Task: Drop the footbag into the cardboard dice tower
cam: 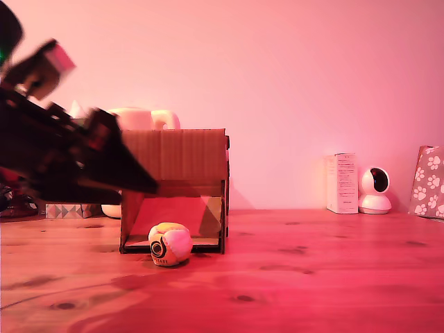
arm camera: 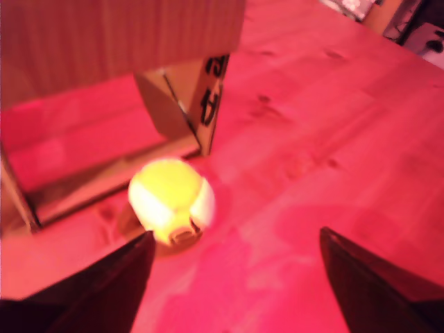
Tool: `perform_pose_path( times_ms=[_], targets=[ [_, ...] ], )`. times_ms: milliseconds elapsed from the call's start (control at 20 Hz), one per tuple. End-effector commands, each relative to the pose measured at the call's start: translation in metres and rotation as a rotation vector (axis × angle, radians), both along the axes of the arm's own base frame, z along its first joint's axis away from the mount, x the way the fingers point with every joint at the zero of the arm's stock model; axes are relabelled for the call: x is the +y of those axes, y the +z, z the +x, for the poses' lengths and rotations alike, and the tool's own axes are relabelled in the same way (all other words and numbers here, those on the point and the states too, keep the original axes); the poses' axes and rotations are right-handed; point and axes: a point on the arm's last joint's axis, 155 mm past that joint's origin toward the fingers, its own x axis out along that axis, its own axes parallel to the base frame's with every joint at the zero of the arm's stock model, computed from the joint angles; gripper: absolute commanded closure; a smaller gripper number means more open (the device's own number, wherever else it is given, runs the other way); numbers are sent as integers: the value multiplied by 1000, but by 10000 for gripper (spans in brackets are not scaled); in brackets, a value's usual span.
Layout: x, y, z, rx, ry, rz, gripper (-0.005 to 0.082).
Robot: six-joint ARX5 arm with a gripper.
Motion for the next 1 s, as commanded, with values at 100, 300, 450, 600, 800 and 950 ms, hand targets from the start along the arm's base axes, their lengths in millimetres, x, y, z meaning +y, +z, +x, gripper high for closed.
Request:
perform_pose_path(
  times_ms=[100,300,450,600,800,950],
  targets=[
    [2,-7,23,-75,105,23,30],
    [1,-21,38,-95,160,13,30],
    [-2,-33,45,-88,165,21,30],
    [-8,-44,55,-68,163,34,30],
    [-13,-56,63,-46,160,47,31],
    [-19,-70,64,-7,135,62,190]
  ],
)
